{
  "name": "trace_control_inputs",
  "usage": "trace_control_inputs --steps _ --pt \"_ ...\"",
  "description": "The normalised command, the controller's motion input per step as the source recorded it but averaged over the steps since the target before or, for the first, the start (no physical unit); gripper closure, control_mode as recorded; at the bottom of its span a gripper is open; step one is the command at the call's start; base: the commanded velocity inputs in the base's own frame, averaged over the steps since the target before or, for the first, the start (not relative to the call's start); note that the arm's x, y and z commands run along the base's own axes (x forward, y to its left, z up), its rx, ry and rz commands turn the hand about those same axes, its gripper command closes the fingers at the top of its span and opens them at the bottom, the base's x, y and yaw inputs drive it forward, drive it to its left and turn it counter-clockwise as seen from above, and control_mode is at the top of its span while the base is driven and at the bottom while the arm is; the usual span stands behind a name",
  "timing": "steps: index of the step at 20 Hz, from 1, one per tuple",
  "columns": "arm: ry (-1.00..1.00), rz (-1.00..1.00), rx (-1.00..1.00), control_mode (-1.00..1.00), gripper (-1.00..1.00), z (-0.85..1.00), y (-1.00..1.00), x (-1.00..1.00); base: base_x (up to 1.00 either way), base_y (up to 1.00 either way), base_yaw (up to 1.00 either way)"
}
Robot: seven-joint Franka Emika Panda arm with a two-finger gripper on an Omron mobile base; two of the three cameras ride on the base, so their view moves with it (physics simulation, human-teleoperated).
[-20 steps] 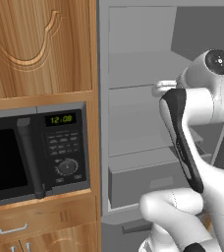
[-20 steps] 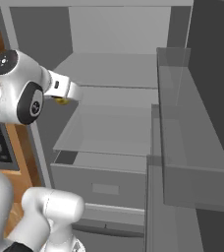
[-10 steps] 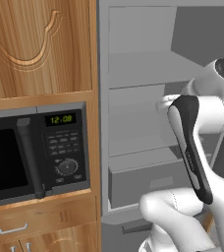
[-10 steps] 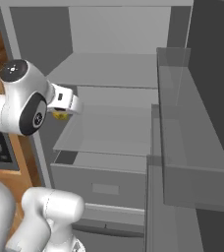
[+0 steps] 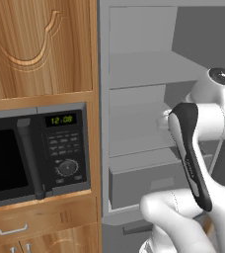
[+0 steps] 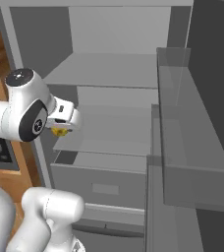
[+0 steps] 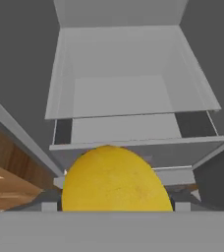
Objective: Retrieve a lemon from the fridge and place it on the cutting board with the fish.
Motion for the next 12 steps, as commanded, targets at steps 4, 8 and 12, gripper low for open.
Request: trace_control_inputs --steps 4,8,12 --pt "0.14 0.00 -0.05 -1.00 1.00 -0.54 0.02 -0.11 0.00 0.00 0.00" --pt "0.08 0.00 -0.03 -1.00 1.00 -0.37 0.01 -0.02 0.00 0.00 0.00" --pt "0.00 0.00 0.00 -1.00 1.00 0.00 0.00 0.00 0.00 0.00 0.00"
